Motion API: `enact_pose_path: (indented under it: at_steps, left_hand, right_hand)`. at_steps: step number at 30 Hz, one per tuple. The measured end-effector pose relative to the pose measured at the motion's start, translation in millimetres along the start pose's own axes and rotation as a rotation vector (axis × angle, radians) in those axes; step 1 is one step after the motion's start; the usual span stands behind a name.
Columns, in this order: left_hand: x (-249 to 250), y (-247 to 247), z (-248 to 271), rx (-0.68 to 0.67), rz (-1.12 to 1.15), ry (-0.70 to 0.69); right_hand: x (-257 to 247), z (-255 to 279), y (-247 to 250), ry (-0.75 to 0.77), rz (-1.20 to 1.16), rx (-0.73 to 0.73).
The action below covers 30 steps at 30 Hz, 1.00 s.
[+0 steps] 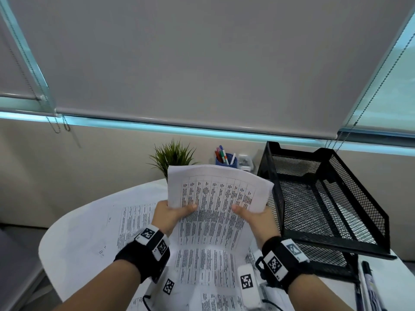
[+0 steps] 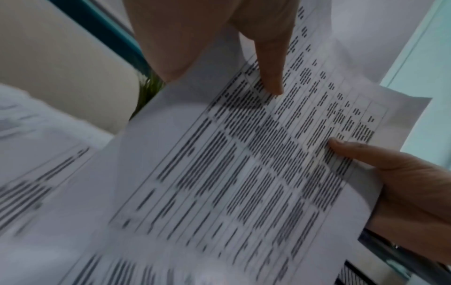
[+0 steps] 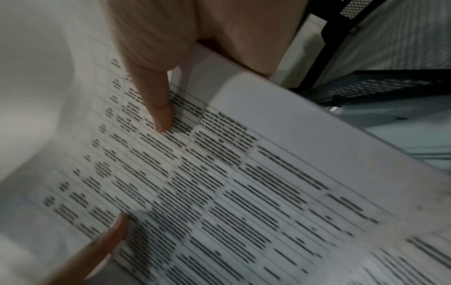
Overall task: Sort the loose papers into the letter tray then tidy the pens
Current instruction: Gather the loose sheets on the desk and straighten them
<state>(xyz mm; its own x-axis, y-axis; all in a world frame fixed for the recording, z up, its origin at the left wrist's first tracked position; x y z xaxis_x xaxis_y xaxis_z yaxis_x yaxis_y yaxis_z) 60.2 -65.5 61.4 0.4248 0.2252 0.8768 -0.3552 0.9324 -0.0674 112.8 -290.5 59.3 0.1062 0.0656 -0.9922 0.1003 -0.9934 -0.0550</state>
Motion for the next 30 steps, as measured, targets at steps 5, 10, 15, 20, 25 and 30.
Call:
enact_pose_path:
  at_steps: [5,10,15,20,25,30]
  left_hand:
    - [-40,3,-8,0.062,-0.159,0.127]
    - [-42,-3,9,0.078,-0.285,0.123]
    - [-37,-2,8,0.078,-0.372,0.091]
    - [-47,-2,-6,-0.063,-0.44,0.098]
    - [-67,-9,6,-0.33,-0.338,0.321]
    - [-51,-31,19,-0.386,-0.201,0.29]
  right_hand:
    - [27,15,-2,-0.081,0.054,-0.013]
    - [26,27,-5,-0.104,0.063,-0.051]
    - [25,20,-3,-0.112,0.12,-0.025]
    - [18,10,2,-0.123,0.252,-0.008]
    - [2,0,23,-0.098,0.304,0.033]
    - [-35,0,48,0.011,0.296,0.041]
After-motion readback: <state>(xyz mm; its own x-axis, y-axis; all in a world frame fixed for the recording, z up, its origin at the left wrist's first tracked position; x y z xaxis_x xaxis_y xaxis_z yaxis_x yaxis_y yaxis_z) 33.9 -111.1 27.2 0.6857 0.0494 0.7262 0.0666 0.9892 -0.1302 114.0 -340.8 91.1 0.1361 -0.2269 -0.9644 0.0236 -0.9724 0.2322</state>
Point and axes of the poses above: each hand's wrist, its own z-axis away from the middle knuckle, its own y-axis out of the back of the hand, x = y × z, the point moved 6 cm from there along -z, towards the middle knuckle, and after that the axes turned 15 degrees about y, right-handed, at the moved point
